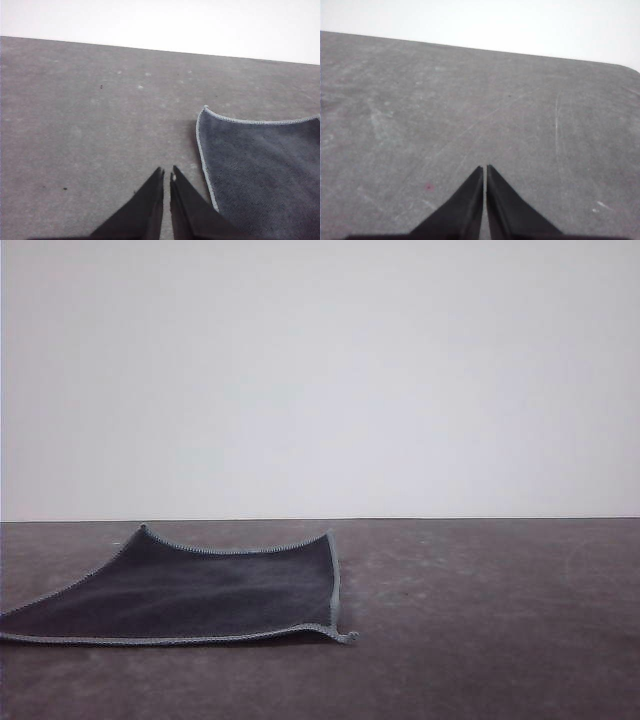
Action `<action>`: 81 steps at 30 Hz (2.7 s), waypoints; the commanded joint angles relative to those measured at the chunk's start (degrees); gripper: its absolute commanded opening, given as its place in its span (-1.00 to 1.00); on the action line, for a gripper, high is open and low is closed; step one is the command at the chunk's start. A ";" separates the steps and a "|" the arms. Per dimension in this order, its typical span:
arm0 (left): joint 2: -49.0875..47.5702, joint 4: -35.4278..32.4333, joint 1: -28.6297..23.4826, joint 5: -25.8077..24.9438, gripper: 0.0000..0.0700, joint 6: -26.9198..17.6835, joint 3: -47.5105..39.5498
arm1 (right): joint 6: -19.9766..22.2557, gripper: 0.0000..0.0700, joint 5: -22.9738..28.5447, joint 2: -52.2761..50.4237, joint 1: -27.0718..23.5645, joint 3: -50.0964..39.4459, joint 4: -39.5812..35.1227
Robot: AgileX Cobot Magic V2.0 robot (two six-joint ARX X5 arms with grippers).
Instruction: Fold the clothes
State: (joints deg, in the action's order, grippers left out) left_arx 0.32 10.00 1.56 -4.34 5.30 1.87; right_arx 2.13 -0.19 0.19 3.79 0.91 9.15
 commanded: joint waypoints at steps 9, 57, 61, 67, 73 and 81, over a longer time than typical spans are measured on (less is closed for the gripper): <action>-0.04 -1.02 -0.02 0.06 -0.95 -0.33 -1.07 | -2.44 -0.98 -0.26 0.02 0.11 -0.24 -1.10; 66.36 8.48 0.81 -3.85 -0.96 -0.33 49.40 | -9.20 -0.98 -22.76 77.06 0.95 51.04 5.16; 66.36 8.64 0.81 -3.85 -0.94 -0.33 49.40 | -9.17 -0.98 -22.77 77.05 0.98 51.04 5.06; 66.36 8.87 0.81 -4.61 -0.30 -0.32 49.40 | -8.84 0.01 -24.29 77.05 1.00 51.04 5.52; 66.36 9.34 0.81 -4.95 0.10 -0.22 49.40 | -8.98 0.45 -24.48 77.05 1.01 51.04 5.64; 71.48 8.33 0.81 -9.99 0.09 -0.04 49.40 | -10.32 0.45 -32.61 79.30 3.02 51.08 2.02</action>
State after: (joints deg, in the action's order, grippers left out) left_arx 69.90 18.83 2.35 -13.72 5.54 50.46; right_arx -7.46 -32.02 77.79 6.28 51.38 11.93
